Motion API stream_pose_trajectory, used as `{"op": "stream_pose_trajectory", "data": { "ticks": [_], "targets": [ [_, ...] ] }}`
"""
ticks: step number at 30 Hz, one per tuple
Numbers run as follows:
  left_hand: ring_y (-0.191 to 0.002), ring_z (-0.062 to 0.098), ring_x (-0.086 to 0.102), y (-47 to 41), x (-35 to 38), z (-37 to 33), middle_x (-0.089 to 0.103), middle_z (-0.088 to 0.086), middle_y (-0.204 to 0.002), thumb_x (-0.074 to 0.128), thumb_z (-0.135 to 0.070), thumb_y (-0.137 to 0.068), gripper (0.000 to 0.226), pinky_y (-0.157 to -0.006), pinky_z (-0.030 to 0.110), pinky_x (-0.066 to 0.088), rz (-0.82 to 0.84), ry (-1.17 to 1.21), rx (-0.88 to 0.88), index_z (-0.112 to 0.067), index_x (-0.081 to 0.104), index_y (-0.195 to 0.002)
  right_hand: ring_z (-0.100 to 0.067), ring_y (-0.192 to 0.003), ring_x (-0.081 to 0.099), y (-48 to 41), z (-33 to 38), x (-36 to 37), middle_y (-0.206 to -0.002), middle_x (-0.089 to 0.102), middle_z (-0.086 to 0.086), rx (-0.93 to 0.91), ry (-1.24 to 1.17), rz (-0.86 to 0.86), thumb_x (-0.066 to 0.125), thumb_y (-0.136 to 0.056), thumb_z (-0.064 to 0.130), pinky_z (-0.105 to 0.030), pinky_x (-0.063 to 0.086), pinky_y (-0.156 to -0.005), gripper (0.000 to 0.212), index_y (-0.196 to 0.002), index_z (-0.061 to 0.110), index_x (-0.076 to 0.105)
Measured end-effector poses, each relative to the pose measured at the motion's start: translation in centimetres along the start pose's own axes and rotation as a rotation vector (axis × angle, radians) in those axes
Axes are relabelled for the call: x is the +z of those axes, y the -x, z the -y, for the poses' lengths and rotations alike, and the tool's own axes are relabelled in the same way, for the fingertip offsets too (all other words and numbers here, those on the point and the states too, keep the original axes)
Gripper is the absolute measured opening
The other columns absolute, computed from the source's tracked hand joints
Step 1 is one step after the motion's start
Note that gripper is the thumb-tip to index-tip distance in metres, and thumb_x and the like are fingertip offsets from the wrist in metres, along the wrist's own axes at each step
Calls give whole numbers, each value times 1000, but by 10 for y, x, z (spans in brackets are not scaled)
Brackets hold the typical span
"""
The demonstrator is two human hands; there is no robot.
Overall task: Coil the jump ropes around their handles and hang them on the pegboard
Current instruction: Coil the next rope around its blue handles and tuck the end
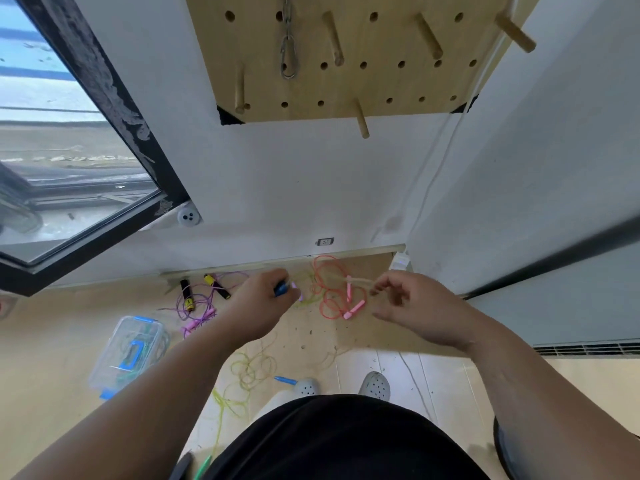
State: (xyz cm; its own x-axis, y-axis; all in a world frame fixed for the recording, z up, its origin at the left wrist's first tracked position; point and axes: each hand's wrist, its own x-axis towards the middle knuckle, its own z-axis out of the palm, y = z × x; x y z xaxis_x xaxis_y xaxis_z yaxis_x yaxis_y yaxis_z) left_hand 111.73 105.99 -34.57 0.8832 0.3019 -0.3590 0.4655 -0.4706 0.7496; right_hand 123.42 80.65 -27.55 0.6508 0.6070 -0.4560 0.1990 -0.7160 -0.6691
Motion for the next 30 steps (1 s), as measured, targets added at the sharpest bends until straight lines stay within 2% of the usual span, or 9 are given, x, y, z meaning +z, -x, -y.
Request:
{"op": "stream_pose_trajectory", "data": {
  "ticks": [3,5,9,11,14,22,25,27,30],
  "targets": [
    [-55,15,40,15,-3,-38,41,-1,-62,61,-20,-100,31,-54,34,41,77,329,27,-20,48,-72,-8,-86,63,2,16,20,-94,65,3,-20,-32,158,64,-91,58,-33,53,-88,26,-112,42,63],
    [-51,16,41,21,-5,-57,43,1,-59,62,-8,-96,27,-54,35,43,98,498,54,-17,52,-72,-16,-81,63,4,31,29,-90,63,-13,-110,-172,105,54,-102,42,-41,52,-86,19,-103,28,67],
    [-47,18,28,27,-11,-77,30,3,-55,64,-10,-76,14,-50,30,35,78,991,-1,-14,52,-71,-14,-70,52,11,53,29,-88,56,-24,-183,-314,-2,44,-108,25,-23,48,-66,32,-87,15,66],
    [-47,17,27,27,-13,-83,27,0,-56,78,-30,-76,26,-49,28,34,-10,1190,-121,-13,58,-77,-11,-67,46,14,59,31,-78,53,-20,-179,-314,30,43,-108,27,-21,43,-74,34,-86,16,67],
    [-46,17,31,23,-11,-92,31,3,-56,77,-37,-84,30,-48,29,37,-152,1229,-183,-10,63,-82,-13,-84,51,12,58,46,-77,53,8,-100,-201,29,41,-106,40,-33,31,-97,35,-88,29,70],
    [-48,19,35,25,-7,-95,42,6,-63,71,-16,-93,31,-48,28,34,-395,1229,-152,-14,49,-71,-23,-107,54,13,64,57,-107,61,1,-82,-125,-86,34,-96,57,-51,40,-103,34,-92,45,66],
    [-54,18,38,31,-5,-104,45,5,-65,62,-18,-100,37,-50,30,35,-409,1227,-47,-16,49,-66,-8,-67,50,18,68,59,-85,64,1,-53,-378,-12,40,-106,46,-42,50,-73,24,-115,38,60],
    [-57,17,42,37,-4,-112,48,4,-69,57,-20,-103,37,-53,31,39,-385,1239,11,-17,51,-66,-9,-50,37,21,71,55,-89,72,-3,-16,-605,71,42,-107,39,-30,36,-54,25,-130,42,52],
    [-65,20,49,42,-3,-121,54,4,-71,52,-31,-105,36,-59,34,45,-338,1206,30,-19,55,-70,-13,-50,21,21,68,43,-93,74,-6,-36,-852,152,40,-109,26,-27,19,-51,30,-133,35,57]
  ]
}}
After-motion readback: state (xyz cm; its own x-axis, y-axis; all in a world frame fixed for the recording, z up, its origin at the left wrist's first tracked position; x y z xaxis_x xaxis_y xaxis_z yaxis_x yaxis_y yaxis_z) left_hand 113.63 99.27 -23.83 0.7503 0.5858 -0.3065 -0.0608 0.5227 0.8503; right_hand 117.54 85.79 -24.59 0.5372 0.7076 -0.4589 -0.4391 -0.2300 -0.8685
